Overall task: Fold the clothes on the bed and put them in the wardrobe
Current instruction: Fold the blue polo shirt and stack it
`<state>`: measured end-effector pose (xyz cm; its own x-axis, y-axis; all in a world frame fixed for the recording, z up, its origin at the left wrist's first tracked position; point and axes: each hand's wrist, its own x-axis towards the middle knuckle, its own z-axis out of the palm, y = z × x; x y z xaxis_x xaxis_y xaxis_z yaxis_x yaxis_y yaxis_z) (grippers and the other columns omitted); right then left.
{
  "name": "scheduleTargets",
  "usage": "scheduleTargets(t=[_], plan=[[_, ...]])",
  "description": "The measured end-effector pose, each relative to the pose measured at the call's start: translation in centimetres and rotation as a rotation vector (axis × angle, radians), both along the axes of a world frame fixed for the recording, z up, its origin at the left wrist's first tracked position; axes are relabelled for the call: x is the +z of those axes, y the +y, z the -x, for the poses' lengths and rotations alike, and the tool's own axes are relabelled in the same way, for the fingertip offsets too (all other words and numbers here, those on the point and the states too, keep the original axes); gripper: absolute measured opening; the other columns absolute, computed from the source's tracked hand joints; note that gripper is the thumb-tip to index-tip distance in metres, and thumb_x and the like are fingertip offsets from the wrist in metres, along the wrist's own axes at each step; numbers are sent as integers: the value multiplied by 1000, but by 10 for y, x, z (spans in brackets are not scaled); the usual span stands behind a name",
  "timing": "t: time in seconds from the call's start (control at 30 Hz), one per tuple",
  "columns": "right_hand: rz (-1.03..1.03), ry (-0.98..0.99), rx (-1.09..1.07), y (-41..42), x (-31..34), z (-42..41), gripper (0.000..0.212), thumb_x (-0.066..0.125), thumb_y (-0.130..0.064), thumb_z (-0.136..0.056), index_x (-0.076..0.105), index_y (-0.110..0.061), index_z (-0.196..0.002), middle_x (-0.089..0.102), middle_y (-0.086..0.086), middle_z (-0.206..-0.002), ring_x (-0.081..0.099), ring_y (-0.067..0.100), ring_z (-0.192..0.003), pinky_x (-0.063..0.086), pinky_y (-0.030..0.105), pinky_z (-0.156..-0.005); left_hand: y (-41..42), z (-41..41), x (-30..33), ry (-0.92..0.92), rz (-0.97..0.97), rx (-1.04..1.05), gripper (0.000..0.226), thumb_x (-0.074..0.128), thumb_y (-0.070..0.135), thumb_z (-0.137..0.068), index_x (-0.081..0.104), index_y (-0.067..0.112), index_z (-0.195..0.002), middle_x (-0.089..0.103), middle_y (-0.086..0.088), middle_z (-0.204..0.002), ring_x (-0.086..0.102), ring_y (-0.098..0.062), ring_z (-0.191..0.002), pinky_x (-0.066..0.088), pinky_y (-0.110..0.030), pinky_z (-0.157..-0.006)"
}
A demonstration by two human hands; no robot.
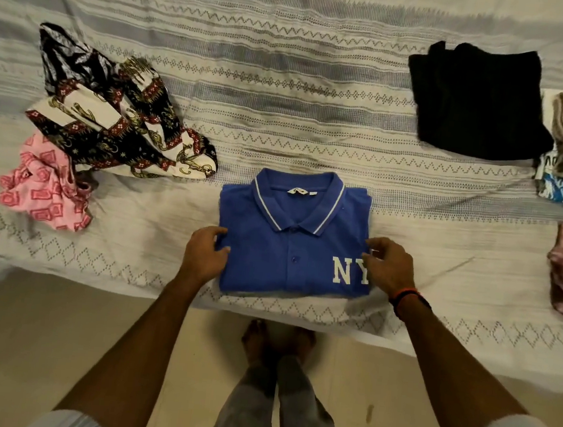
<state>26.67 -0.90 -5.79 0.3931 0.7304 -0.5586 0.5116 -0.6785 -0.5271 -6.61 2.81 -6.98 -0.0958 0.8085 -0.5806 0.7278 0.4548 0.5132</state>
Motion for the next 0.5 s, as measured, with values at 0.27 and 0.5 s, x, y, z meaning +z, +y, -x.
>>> scheduleTargets(t=[0.27, 0.5], plan=[[80, 112, -163, 16, -13, 12, 79, 83, -36, -75, 43, -6, -136, 55, 12, -134, 56, 31, -119, 48, 40, -98, 13, -17, -3, -139, 100, 458, 94, 89, 43, -65, 43, 6, -138, 59, -8, -128, 58, -29, -115, 50, -40, -94], [80, 306, -318, 31, -21, 13, 72, 90, -44, -60, 58, -14, -118, 67, 4, -117, 67, 26, -99, 56, 47, -90, 22, -17, -13, -260, 186, 509, 79, 93, 46, -49, 68, 9, -115, 70, -5, -115, 66, -28, -102, 57, -47, -87]])
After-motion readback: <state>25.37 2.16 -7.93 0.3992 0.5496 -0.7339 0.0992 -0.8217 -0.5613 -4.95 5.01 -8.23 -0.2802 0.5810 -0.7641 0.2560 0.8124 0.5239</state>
